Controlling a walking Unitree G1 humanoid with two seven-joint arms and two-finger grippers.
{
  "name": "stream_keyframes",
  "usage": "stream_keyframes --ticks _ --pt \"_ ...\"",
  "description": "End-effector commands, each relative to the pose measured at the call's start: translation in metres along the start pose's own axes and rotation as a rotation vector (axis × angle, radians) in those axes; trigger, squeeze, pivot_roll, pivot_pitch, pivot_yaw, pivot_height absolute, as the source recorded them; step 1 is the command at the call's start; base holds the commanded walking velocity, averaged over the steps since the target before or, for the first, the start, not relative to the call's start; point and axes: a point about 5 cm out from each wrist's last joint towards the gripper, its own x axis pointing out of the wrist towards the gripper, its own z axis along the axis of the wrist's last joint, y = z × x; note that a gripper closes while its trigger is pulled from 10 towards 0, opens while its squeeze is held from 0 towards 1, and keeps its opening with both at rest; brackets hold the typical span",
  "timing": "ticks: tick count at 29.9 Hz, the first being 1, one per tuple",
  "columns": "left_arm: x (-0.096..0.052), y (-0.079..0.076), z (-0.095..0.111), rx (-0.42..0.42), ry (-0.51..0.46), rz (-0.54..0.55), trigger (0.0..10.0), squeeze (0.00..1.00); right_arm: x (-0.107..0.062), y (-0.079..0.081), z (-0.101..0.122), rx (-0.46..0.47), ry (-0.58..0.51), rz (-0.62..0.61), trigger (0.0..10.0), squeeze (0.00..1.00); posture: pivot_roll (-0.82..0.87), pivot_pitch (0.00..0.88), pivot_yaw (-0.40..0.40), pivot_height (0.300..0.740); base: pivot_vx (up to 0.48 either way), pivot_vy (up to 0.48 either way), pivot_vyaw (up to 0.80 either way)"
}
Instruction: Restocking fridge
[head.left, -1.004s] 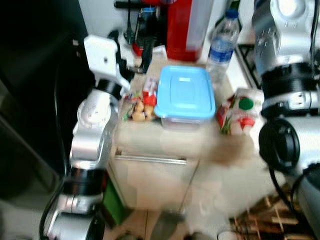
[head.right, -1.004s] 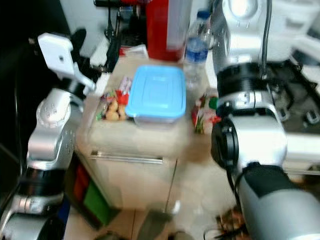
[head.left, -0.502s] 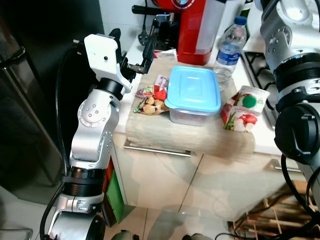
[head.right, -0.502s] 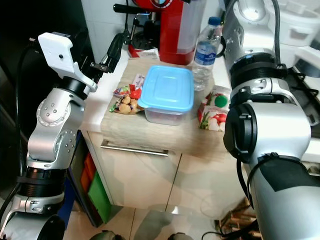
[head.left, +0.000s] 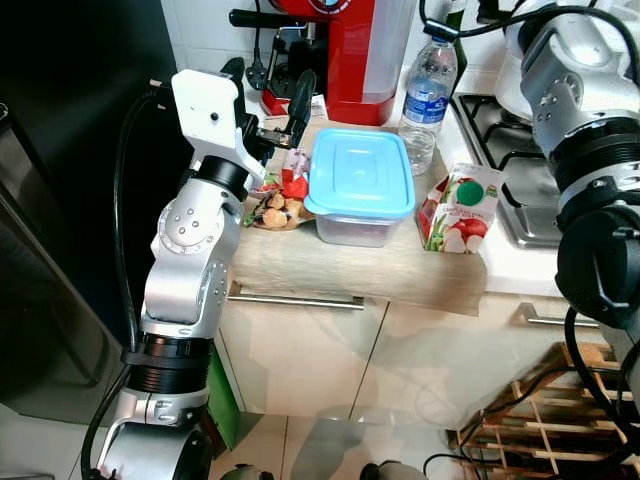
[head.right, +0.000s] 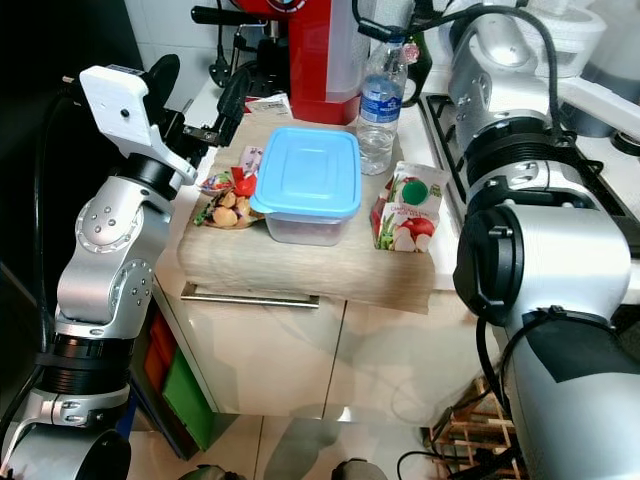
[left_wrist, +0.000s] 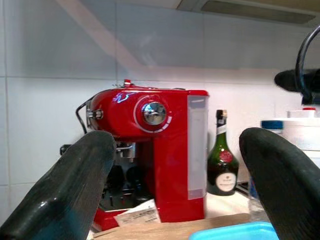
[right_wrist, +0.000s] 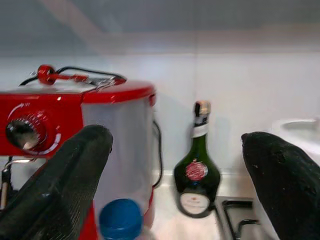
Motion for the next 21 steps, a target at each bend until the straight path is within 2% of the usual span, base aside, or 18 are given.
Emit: stream_keyframes --ticks 1,8,21 --pt "-0.001 -0.002 0.003 0.010 -0.001 -0.003 10.0 0.00 -0.001 0.002 -0.007 0.002 0.021 0.012 10.0 0.00 0.03 0.000 -0.026 0.740 0.000 0.000 0.00" --pt "-0.002 -0.001 0.003 0.013 0.002 -0.004 10.0 0.00 -0.001 0.004 -0.015 -0.001 0.056 0.020 10.0 0.00 0.03 0.000 -0.022 0.740 0.000 0.000 0.00" --pt "-0.001 -0.002 0.004 0.011 0.007 -0.008 10.0 0.00 -0.004 -0.001 -0.028 -0.011 0.135 -0.020 10.0 0.00 0.03 0.000 -0.024 0.740 0.000 0.000 0.00"
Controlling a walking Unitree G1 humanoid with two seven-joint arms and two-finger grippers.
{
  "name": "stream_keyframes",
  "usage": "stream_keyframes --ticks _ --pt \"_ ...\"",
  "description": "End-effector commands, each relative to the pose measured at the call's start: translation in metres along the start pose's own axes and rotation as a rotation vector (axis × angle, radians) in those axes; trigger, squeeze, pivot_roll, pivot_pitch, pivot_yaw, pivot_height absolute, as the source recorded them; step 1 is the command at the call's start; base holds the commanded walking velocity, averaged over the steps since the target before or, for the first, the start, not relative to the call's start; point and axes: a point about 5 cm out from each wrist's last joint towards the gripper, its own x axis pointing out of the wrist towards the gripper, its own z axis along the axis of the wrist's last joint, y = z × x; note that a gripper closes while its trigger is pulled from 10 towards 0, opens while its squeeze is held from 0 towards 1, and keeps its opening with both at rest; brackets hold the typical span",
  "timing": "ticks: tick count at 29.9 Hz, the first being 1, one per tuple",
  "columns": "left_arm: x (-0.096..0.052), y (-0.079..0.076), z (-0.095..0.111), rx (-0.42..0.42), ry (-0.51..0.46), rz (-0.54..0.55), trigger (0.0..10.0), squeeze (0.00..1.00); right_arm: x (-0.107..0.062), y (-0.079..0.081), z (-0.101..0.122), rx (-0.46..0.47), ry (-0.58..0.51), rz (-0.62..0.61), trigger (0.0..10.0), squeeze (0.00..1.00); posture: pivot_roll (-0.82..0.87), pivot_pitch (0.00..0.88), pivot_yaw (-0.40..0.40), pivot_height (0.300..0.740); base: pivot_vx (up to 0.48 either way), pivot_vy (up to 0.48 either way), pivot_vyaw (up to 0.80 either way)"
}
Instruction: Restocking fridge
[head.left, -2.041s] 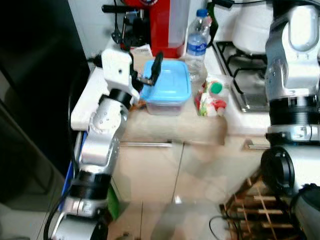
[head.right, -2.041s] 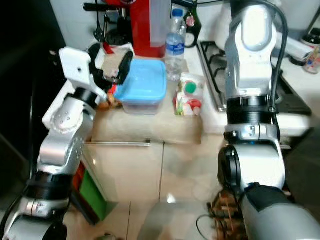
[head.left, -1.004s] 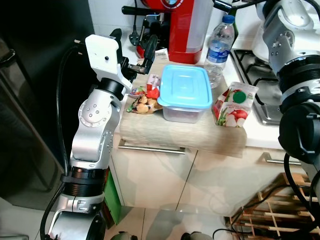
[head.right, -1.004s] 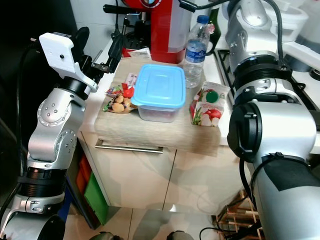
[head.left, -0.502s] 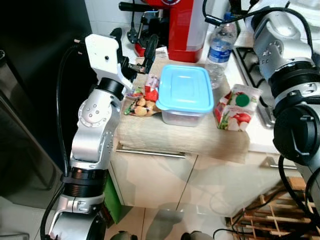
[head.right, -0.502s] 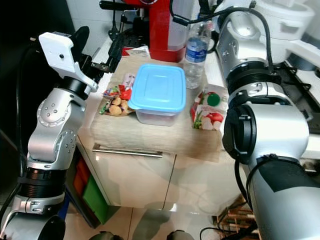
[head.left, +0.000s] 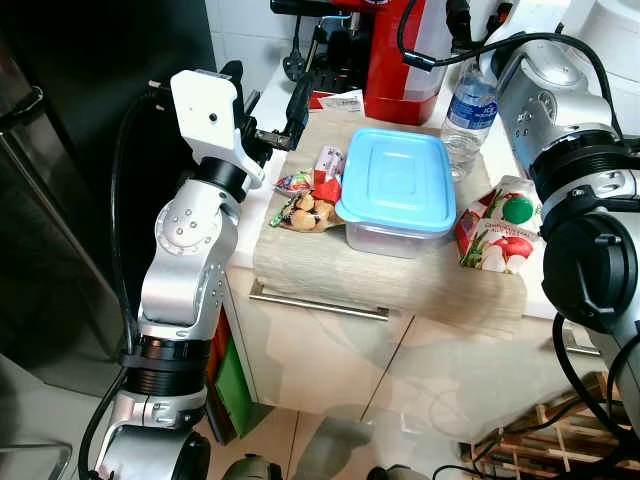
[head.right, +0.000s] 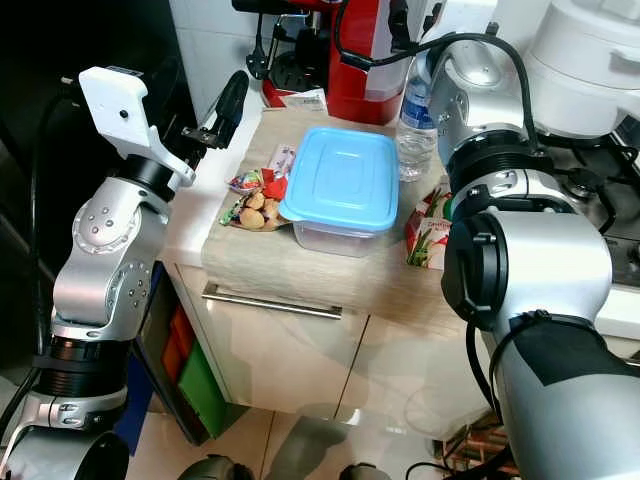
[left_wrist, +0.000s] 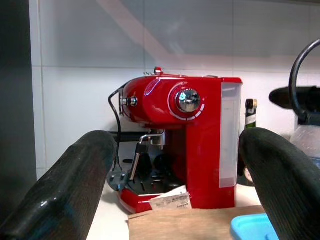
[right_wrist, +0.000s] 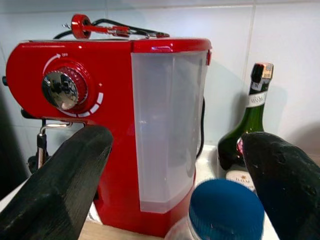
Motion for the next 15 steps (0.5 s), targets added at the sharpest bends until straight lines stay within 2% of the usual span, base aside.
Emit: stream_keyframes --ticks 1,8,11,15 --pt "0.0004 -0.0033 0.0035 0.007 -0.010 -0.009 10.0 0.00 -0.0012 -0.0053 -0.0089 -0.010 0.039 -0.019 10.0 0.00 0.03 0.000 -0.024 0.740 0.000 0.000 0.00" --pt "0.0013 -0.0051 0.0025 0.002 -0.006 -0.012 10.0 0.00 -0.0015 -0.0065 -0.0132 0.013 0.070 -0.029 10.0 0.00 0.03 0.000 -0.027 0.740 0.000 0.000 0.00" --pt "0.0019 -0.0059 0.0021 -0.001 -0.005 -0.013 10.0 0.00 -0.0018 -0.0068 -0.0163 0.053 0.091 -0.031 10.0 0.00 0.02 0.000 -0.029 0.740 0.000 0.000 0.00" --pt "0.0018 -0.0054 0.0019 -0.001 -0.005 -0.012 10.0 0.00 -0.0015 -0.0101 -0.0090 -0.016 0.041 -0.058 10.0 0.00 0.03 0.000 -0.030 0.740 0.000 0.000 0.00"
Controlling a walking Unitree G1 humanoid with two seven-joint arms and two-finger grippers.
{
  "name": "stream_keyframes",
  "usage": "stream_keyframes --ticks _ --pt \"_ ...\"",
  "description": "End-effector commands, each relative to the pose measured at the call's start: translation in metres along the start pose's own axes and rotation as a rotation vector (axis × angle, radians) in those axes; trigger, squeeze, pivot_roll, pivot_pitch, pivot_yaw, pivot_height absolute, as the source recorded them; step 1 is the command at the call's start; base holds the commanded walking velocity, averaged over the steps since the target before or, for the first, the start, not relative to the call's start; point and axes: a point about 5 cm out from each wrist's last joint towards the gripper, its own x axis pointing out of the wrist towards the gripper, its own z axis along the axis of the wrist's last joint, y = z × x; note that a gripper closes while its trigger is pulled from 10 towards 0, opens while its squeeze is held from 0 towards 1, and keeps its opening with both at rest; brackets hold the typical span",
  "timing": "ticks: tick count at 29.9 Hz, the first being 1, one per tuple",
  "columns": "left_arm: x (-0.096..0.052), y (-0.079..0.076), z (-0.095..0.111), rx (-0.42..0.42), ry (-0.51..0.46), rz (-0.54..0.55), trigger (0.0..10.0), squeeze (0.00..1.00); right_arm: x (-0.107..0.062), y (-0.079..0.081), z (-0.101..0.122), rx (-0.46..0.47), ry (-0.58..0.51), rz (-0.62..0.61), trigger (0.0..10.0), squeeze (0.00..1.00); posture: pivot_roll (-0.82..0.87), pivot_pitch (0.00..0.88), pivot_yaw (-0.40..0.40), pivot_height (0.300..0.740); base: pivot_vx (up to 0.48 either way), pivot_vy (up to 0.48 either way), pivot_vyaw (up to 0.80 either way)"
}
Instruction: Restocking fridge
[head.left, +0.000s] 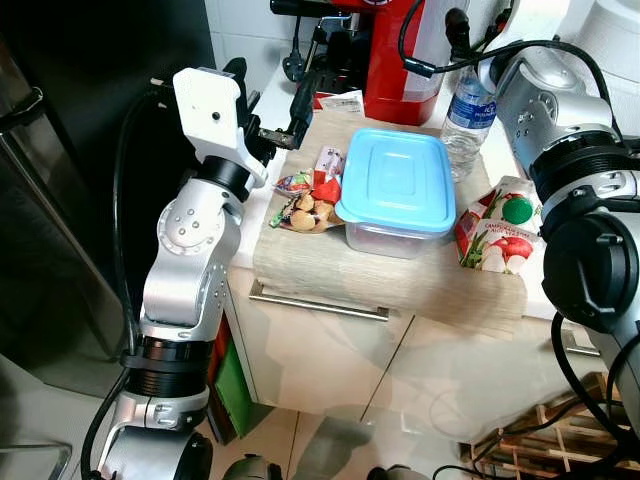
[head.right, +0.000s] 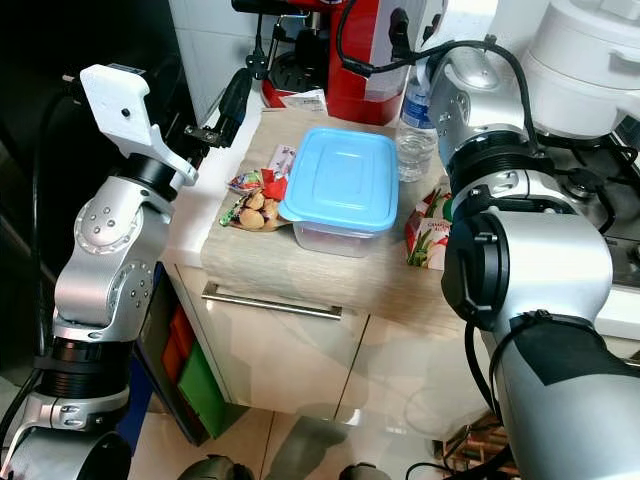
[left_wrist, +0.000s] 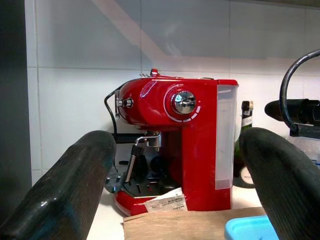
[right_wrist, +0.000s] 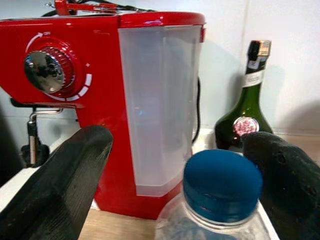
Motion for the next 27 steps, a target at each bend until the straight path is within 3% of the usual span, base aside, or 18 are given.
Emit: stream_keyframes --ticks 1,5,7,15,16,18,19,27 --pt "0.001 -0.001 0.001 0.007 -0.001 -0.003 10.0 0.00 -0.001 -0.006 -0.003 -0.022 0.000 -0.015 10.0 0.00 0.02 0.000 -0.031 0.740 0.000 0.000 0.00" --pt "0.001 -0.001 0.000 0.006 0.001 -0.004 10.0 0.00 -0.001 -0.004 -0.007 0.018 0.029 -0.007 10.0 0.00 0.03 0.000 -0.032 0.740 0.000 0.000 0.00" --pt "0.001 -0.001 0.000 0.004 0.003 -0.005 10.0 0.00 -0.001 -0.003 -0.017 0.124 0.093 -0.002 10.0 0.00 0.03 0.000 -0.035 0.740 0.000 0.000 0.00" --pt "0.000 -0.001 -0.001 0.002 0.005 -0.003 10.0 0.00 -0.002 -0.005 -0.023 0.153 0.119 -0.012 10.0 0.00 0.03 0.000 -0.037 0.740 0.000 0.000 0.00" --pt "0.000 0.000 -0.001 0.002 0.005 -0.001 10.0 0.00 -0.002 -0.005 -0.023 0.144 0.111 -0.012 8.7 0.00 0.03 0.000 -0.039 0.740 0.000 0.000 0.00" --pt "-0.001 0.000 -0.001 0.001 0.005 0.000 10.0 0.00 -0.002 -0.005 -0.022 0.140 0.107 -0.011 8.7 0.00 0.03 0.000 -0.039 0.740 0.000 0.000 0.00" --pt "0.000 0.000 -0.001 0.001 0.006 0.001 10.0 0.00 -0.002 -0.004 -0.021 0.146 0.099 -0.001 0.0 0.00 0.03 0.000 -0.040 0.740 0.000 0.000 0.00" --pt "0.001 -0.002 -0.003 -0.009 0.012 0.000 10.0 0.00 -0.003 -0.008 -0.031 0.088 0.138 -0.017 0.0 0.00 0.02 0.000 -0.042 0.740 0.000 0.000 0.00"
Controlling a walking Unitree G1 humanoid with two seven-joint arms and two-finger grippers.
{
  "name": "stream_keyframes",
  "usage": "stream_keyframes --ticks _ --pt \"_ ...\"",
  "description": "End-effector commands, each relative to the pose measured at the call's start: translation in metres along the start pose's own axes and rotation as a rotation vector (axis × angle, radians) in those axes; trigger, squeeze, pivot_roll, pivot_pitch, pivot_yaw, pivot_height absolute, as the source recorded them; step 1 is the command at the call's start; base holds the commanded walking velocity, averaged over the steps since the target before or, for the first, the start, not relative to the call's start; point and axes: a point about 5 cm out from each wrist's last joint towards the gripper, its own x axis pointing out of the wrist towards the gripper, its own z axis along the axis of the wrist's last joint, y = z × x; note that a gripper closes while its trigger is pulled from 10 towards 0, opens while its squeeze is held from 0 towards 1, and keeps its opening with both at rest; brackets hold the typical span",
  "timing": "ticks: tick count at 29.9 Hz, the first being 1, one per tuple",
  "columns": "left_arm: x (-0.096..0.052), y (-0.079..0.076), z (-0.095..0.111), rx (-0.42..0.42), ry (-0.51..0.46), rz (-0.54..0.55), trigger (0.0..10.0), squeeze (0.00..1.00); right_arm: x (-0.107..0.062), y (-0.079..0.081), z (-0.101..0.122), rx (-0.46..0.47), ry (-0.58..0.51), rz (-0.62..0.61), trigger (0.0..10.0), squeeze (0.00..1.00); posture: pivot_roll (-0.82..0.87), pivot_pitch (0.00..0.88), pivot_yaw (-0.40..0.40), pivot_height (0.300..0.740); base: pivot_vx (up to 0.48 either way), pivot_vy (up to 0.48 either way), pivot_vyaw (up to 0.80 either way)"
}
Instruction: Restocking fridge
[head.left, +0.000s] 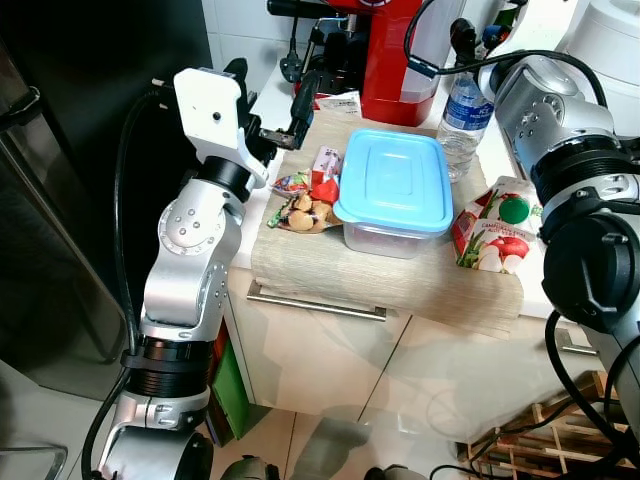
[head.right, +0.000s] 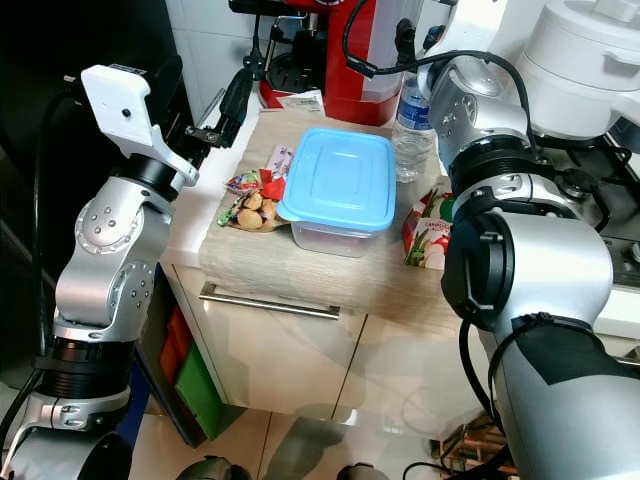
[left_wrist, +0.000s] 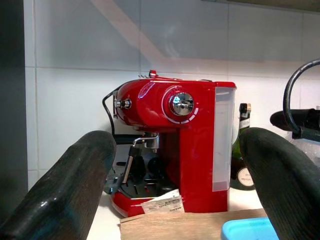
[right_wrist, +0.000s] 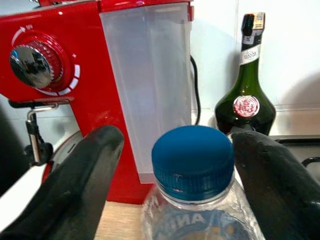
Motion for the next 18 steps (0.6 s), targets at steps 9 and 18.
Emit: stream_keyframes --ticks 9,18 --pt "0.001 -0.006 -0.005 -0.011 0.015 -0.003 10.0 0.00 -0.002 -0.020 -0.016 -0.113 0.054 -0.068 0.0 0.00 0.00 0.000 -0.058 0.740 0.000 0.000 0.00" --pt "0.001 -0.005 -0.006 -0.005 0.014 -0.005 10.0 0.00 -0.001 -0.010 -0.018 -0.099 0.047 -0.035 0.0 0.00 0.00 0.000 -0.062 0.740 0.000 0.000 0.00"
